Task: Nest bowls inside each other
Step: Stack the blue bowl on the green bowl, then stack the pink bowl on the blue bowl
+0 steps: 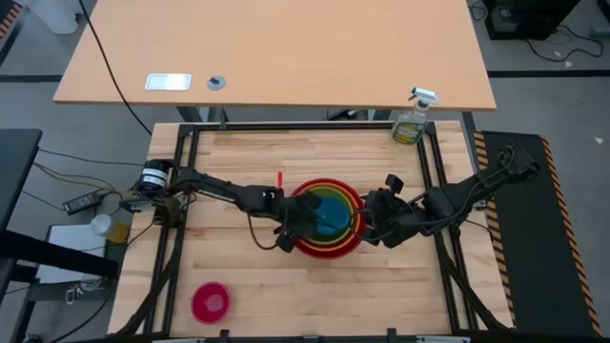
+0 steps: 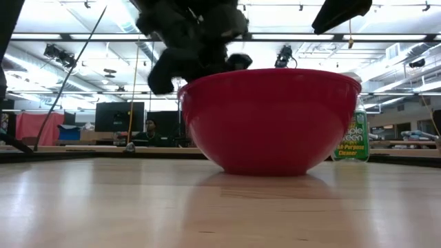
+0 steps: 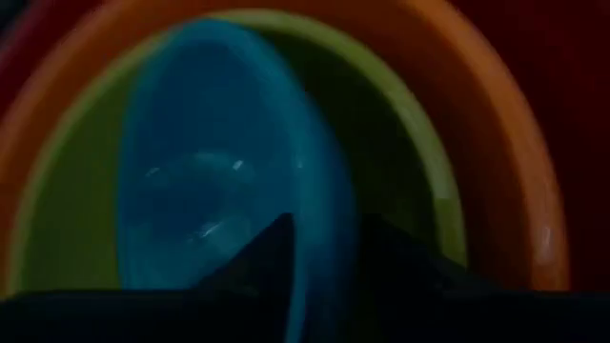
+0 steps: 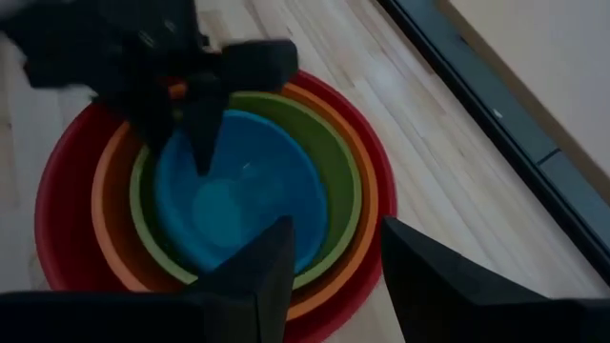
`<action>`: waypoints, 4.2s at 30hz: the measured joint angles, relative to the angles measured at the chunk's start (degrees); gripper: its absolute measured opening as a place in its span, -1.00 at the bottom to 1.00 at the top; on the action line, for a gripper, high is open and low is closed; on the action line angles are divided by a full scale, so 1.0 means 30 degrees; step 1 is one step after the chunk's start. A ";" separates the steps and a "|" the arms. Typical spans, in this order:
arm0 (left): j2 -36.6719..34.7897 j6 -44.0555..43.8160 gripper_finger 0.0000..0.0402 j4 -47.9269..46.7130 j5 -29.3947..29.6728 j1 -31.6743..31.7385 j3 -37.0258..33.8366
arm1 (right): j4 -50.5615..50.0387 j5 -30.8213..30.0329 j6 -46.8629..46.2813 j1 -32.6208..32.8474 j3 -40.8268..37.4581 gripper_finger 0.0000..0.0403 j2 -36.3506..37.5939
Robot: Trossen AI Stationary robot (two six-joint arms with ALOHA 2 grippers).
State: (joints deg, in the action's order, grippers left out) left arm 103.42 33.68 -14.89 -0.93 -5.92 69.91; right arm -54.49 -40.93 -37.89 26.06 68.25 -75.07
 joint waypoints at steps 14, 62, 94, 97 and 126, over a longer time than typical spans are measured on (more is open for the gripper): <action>-0.3778 -0.1235 0.14 -0.4912 0.1958 -0.3176 0.1369 | 0.0241 0.0007 -0.0609 0.0454 0.0000 -0.20 -0.0007; -0.3863 -1.6025 -0.48 -0.9967 -0.1545 -1.2651 -0.5938 | 0.1461 -0.0342 -0.1310 0.1013 0.0000 -0.20 -0.1515; -0.6842 -0.9880 -0.93 -0.4238 0.1415 0.1607 0.0775 | 0.1288 -0.1290 -0.2324 0.1006 0.0000 -0.20 -0.1501; -0.5435 -0.9908 -0.93 -0.3236 0.1279 0.2833 0.0765 | 0.1220 -0.2181 -0.2397 0.1006 0.0000 -0.20 -0.1501; 0.3311 -0.6617 -0.03 -0.5789 0.1405 0.2358 0.6477 | 0.0266 -0.2826 -0.2801 0.1195 -0.0007 -0.20 -0.1494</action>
State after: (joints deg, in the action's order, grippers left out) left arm 113.36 13.83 -32.26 3.29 1.15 89.34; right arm -53.69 -49.41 -46.30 29.65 68.23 -79.55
